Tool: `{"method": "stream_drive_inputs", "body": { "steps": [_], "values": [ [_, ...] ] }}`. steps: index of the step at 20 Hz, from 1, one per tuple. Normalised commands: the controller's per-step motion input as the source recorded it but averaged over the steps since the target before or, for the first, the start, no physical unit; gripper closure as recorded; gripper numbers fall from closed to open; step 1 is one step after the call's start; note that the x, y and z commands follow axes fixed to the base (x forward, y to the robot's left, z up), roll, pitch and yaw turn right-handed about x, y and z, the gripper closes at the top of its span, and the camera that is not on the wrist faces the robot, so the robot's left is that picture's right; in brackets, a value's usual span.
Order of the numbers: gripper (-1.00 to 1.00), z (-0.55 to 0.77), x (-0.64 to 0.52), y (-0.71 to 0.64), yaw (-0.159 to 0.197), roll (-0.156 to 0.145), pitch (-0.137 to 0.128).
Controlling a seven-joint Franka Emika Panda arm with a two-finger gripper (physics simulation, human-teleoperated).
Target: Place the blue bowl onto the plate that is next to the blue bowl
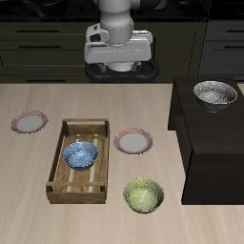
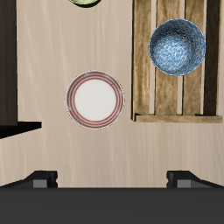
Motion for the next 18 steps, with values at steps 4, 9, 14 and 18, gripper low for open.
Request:
{"method": "stream_drive_inputs", "body": {
  "steps": [4,9,14,18],
  "values": [
    [-1.0,0.04,0.23,-0.25,0.014,0.017,-0.033],
    [-1.0,-0.02,0.19,-0.22,-0.009,-0.003,-0.003],
    [-1.0,-0.06,0.2,-0.32,0.008,-0.013,-0.004],
    [-1.0,-0.1,0.17,-0.29,0.007,-0.024,0.012]
  ]
}}
